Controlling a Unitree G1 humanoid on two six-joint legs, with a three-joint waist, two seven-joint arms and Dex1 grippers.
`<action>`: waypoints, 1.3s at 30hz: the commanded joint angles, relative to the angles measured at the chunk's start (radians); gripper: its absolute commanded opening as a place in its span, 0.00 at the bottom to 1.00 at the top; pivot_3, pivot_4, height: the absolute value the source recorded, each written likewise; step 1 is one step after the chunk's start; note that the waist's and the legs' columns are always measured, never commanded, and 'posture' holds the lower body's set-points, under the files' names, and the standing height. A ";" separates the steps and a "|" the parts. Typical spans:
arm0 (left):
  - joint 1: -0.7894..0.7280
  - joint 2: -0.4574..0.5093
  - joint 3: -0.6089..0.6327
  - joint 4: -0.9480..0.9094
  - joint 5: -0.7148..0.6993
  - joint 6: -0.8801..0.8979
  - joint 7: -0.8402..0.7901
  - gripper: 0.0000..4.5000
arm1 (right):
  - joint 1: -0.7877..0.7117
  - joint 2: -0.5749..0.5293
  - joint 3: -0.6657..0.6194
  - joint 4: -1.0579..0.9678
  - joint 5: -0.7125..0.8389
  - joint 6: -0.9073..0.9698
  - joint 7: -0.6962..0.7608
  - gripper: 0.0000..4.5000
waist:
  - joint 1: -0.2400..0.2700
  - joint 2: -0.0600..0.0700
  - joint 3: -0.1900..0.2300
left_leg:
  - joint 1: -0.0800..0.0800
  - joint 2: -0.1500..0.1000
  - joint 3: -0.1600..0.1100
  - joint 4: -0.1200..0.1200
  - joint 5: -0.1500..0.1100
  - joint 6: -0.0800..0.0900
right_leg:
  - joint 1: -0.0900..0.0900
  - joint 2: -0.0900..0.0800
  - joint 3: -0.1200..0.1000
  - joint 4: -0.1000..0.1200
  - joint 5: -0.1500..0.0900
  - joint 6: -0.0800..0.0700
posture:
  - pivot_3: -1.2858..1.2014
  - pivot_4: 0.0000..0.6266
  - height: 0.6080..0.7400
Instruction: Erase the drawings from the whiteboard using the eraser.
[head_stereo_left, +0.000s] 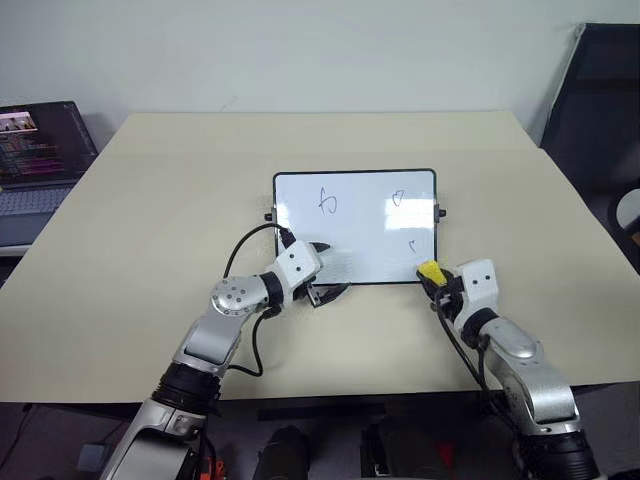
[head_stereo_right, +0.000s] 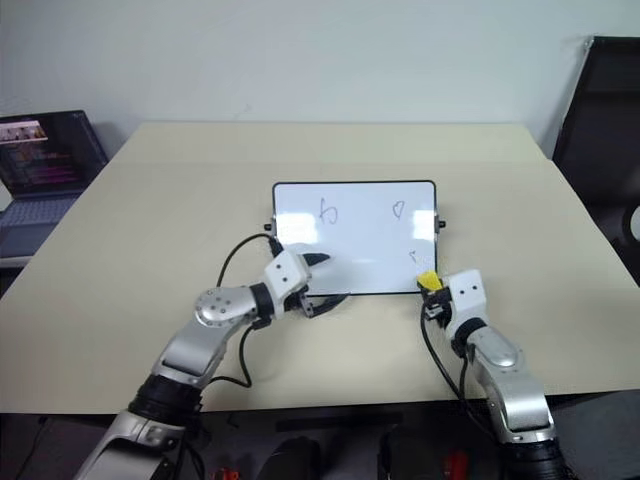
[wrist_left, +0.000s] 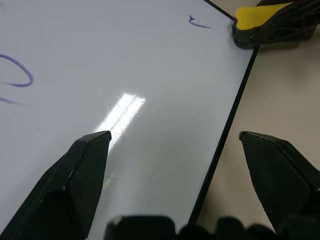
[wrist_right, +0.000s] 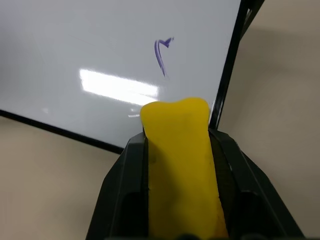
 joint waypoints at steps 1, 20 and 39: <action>-0.023 -0.005 0.014 -0.010 -0.004 -0.026 -0.002 1.00 | -0.055 0.003 -0.035 0.028 -0.003 0.005 -0.018 0.28 | -0.001 0.000 0.000 | 0.000 0.000 0.000 0.000 0.000 0.000 | 0.000 0.000 0.000 0.000 0.000 0.000 | 0.52 0.24 1.00; -0.015 -0.009 0.015 -0.023 0.002 -0.025 0.004 1.00 | -0.181 0.030 0.056 0.172 -0.143 -0.094 -0.032 0.28 | -0.001 0.000 0.000 | 0.000 0.000 0.000 -0.001 0.000 0.000 | -0.001 0.000 0.000 0.000 0.000 0.000 | 0.52 0.24 1.00; 0.003 -0.019 0.008 -0.045 0.004 -0.019 0.034 1.00 | -0.043 -0.076 0.001 0.037 -0.132 -0.072 0.026 0.28 | 0.001 -0.002 0.000 | -0.001 0.000 0.000 0.000 0.000 0.000 | 0.000 0.000 -0.001 -0.002 0.000 0.000 | 0.52 0.24 1.00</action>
